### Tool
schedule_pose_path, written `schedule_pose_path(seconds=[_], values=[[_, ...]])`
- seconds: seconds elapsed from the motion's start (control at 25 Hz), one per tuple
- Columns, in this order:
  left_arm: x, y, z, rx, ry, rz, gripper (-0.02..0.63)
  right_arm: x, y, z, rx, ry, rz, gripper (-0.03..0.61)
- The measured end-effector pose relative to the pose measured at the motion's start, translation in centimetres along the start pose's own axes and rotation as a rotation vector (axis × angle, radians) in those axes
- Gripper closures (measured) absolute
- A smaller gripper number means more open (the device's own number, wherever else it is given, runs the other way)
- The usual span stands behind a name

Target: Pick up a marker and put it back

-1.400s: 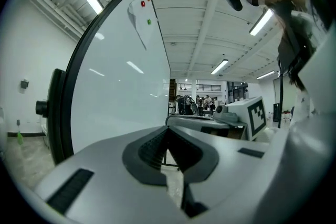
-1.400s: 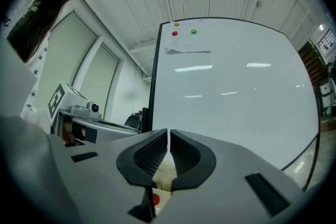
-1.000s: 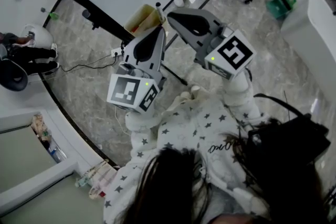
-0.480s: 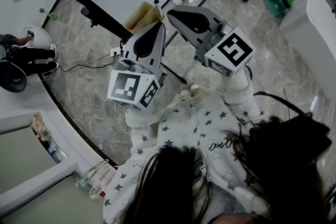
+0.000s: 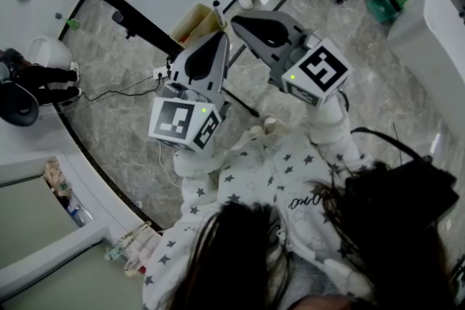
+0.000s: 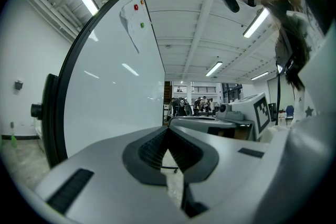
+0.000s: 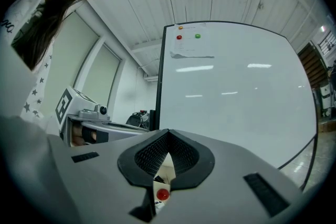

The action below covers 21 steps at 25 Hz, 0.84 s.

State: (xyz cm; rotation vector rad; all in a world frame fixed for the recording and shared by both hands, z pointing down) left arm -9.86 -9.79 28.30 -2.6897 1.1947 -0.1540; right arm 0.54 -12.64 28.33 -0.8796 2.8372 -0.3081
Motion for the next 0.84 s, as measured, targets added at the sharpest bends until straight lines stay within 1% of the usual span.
schedule_pose_path(seconds=[0.84], values=[[-0.07,-0.11,0.05,0.001,0.001,-0.004,0.614,-0.14,-0.16,-0.33,0.002,0.009,-0.009,0.572]])
Point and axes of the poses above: the fingertips, and each gripper's own axes: x forward along the fingers, y to its left, z out of its top, the point moved 6 cm from there along -x, backward along the fingers, and after that the axes turned 15 degrees about x, right-handed, at the moved point
